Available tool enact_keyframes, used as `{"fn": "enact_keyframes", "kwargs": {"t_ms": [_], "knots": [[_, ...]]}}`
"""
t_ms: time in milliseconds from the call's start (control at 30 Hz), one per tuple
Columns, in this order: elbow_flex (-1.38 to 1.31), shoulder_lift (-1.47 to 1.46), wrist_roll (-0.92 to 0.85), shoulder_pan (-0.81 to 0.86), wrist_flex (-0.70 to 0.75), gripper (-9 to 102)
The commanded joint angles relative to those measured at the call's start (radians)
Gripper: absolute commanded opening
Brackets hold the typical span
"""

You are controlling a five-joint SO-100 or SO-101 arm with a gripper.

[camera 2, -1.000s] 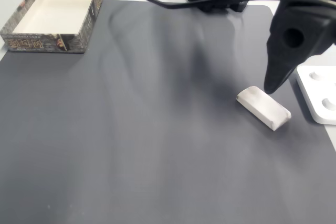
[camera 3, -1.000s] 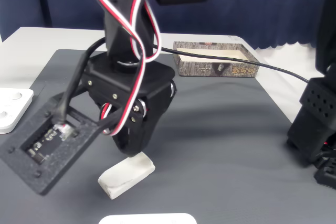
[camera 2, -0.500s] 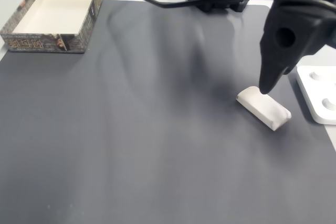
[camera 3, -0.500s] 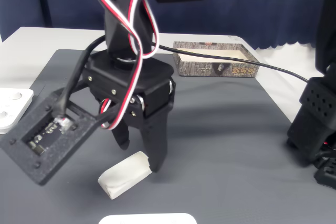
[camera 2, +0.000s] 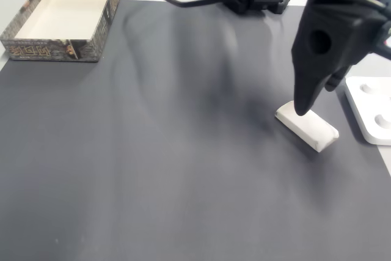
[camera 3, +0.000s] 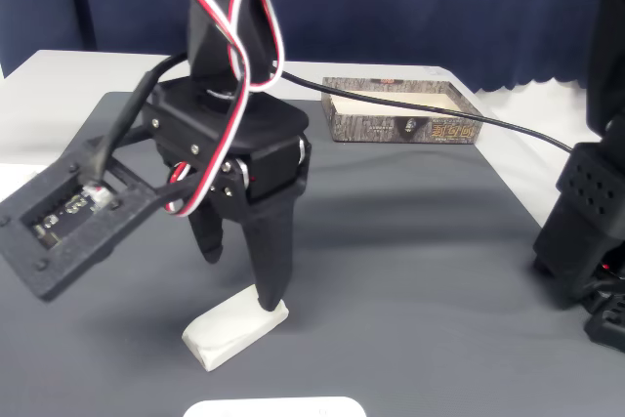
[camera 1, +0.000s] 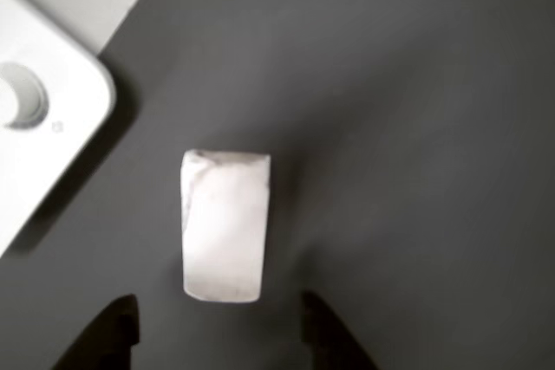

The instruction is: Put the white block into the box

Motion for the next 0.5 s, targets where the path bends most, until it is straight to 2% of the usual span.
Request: {"fn": "enact_keyframes", "kwargs": {"t_ms": [0,467], "knots": [[-0.038,0.018,0.005,0.018,-0.009,26],[-0.060,-0.020,0.064,0.025,0.008,32]]}}
